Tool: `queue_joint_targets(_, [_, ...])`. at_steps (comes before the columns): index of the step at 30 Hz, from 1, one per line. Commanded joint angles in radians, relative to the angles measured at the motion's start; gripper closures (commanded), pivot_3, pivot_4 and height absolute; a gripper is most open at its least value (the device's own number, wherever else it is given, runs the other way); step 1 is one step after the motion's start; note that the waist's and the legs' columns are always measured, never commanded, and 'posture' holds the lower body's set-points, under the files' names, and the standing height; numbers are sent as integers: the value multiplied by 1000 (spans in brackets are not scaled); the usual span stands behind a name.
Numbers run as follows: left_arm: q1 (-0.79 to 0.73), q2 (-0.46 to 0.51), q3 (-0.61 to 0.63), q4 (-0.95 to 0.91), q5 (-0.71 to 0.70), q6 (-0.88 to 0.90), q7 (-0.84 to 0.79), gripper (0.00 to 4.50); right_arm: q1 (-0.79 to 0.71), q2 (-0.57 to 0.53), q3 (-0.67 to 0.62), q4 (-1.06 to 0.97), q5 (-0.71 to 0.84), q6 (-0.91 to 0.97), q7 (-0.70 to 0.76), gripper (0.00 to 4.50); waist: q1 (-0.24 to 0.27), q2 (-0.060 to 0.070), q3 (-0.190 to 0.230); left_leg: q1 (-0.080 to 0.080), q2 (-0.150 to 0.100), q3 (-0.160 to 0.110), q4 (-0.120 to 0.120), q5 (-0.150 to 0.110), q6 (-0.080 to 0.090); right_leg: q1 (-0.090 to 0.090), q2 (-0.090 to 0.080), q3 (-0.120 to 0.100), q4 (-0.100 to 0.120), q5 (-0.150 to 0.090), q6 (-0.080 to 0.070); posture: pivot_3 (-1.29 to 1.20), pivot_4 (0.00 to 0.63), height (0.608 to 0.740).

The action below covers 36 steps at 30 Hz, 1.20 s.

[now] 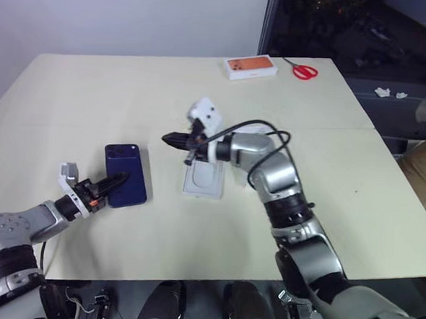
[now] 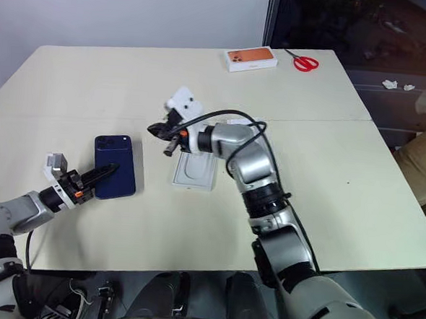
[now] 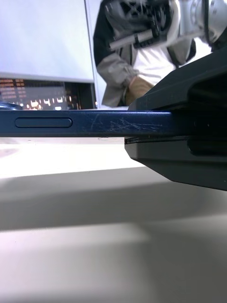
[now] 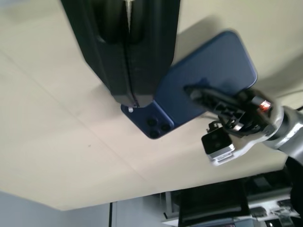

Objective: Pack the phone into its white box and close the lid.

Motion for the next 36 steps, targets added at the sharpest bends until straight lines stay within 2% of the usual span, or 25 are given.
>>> queue_joint_targets(1, [-6, 11, 39, 4, -63, 45, -6, 4495, 36, -84, -1, -149, 78, 70, 60, 2617, -1, 0, 0, -1, 0, 0, 0, 0, 0, -1, 0, 0, 0, 0, 0, 0, 150, 740])
queue_joint_targets(5, [0, 23, 36, -11, -59, 12, -33, 4495, 92, -224, 100, -234, 30, 38, 103, 589, -3, 0, 0, -4, 0, 0, 1, 0, 0, -4, 0, 0, 0, 0, 0, 0, 150, 740])
queue_joint_targets(13, [1, 40, 10, -49, -67, 4, -60, 4495, 140, -239, 253, -190, -65, -22, 32, 589, 0, -3, 1, -6, 1, 0, 1, 0, 0, -6, 1, -1, 0, 0, 0, 0, 150, 740])
queue_joint_targets(27, [34, 37, 11, -78, -74, 7, -56, 4495, 141, -324, 345, -126, -138, -18, 58, 589, 2, -6, 2, -7, 1, -1, 2, 0, 0, -6, 0, -1, 0, 0, 0, 0, 150, 740])
queue_joint_targets(30, [36, 31, 8, -81, -71, 2, -52, 4495, 144, -320, 344, -121, -142, -20, 61, 1456, 2, -6, 2, -6, 1, -1, 2, 0, 0, -5, 0, -1, 0, 0, 0, 0, 150, 740])
queue_joint_targets(32, [38, 27, 4, -87, -69, 0, -52, 4495, 144, -314, 341, -117, -147, -28, 55, 2376, 3, -6, 2, -7, 1, -1, 2, 0, 0, -5, 0, -1, 0, 0, 0, 0, 150, 740])
queue_joint_targets(36, [40, 28, -3, -89, -69, -6, -51, 4495, 139, -307, 338, -116, -147, -33, 56, 2376, 2, -6, 2, -6, 1, -1, 2, 0, 0, -5, 0, -1, 0, 0, 0, 0, 150, 740])
